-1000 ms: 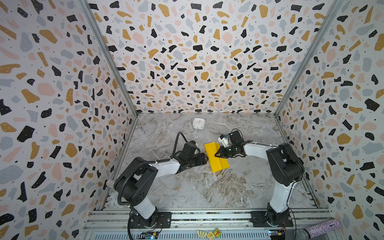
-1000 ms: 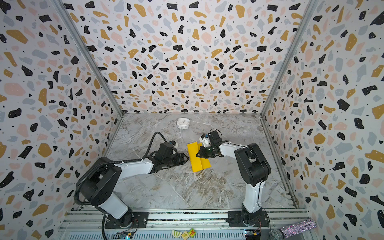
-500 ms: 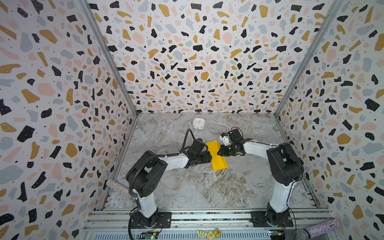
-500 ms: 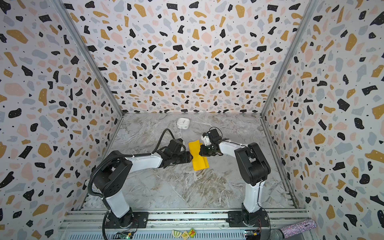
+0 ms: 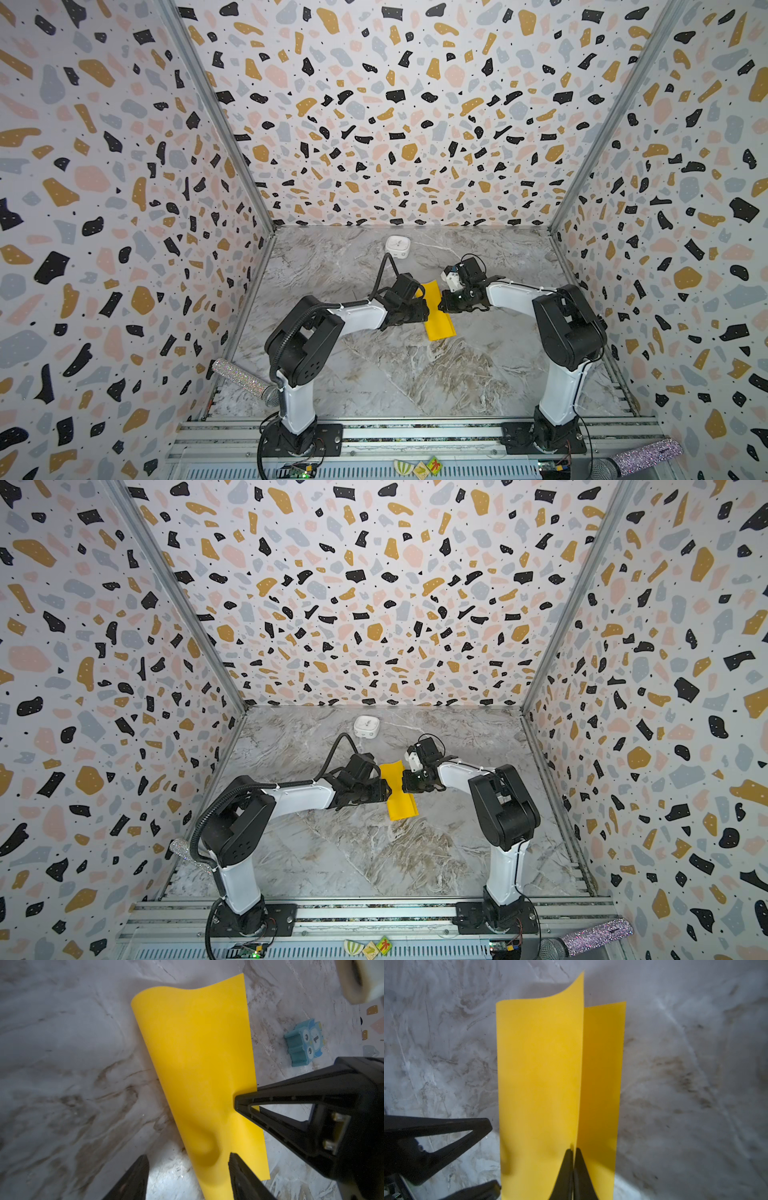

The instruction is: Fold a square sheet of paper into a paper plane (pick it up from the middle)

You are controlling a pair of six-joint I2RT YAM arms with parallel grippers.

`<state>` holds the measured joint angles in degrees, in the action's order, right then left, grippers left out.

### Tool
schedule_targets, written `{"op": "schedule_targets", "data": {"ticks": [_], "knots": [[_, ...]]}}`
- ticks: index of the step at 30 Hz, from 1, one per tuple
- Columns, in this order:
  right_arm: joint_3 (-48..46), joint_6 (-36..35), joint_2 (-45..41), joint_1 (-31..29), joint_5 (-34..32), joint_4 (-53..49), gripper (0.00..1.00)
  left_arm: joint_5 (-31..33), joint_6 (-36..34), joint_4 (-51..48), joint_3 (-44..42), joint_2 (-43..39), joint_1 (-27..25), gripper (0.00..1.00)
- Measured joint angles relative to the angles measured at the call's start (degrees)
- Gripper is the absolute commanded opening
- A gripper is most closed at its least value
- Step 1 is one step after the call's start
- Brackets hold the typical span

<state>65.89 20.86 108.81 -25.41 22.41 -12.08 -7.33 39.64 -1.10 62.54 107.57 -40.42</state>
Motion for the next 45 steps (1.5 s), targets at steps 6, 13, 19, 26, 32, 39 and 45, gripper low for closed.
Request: {"op": "schedule_targets", "data": {"ticks": [6, 13, 19, 26, 32, 39, 45], "knots": [[0.0, 0.0, 0.0, 0.3, 0.1, 0.0, 0.08, 0.4, 0.2, -1.7, 3.3, 3.5, -0.7, 0.55], [0.0, 0.1, 0.2, 0.7, 0.8, 0.1, 0.18, 2.1, 0.2, -3.9, 6.8, 6.0, -1.1, 0.45], [-0.3, 1.0, 0.0, 1.6, 1.2, 0.4, 0.31, 4.5, -1.1, -7.4, 9.9, 7.6, -1.7, 0.42], [-4.4, 1.9, -3.8, 3.5, 1.2, 1.6, 0.35, 5.3, -7.1, -11.0, 12.3, 8.6, -1.8, 0.42], [-6.8, 2.3, -4.6, 4.6, 2.9, 2.3, 0.35, 4.0, -12.1, -12.7, 13.4, 9.1, -1.9, 0.42], [-10.8, 3.8, -6.3, 4.9, 6.2, 4.2, 0.35, 1.8, -17.4, -14.2, 14.8, 9.8, -1.8, 0.42], [-11.2, 4.7, -6.6, 5.1, 7.7, 4.6, 0.34, 1.2, -20.1, -15.7, 16.0, 10.2, -1.7, 0.43]]}}
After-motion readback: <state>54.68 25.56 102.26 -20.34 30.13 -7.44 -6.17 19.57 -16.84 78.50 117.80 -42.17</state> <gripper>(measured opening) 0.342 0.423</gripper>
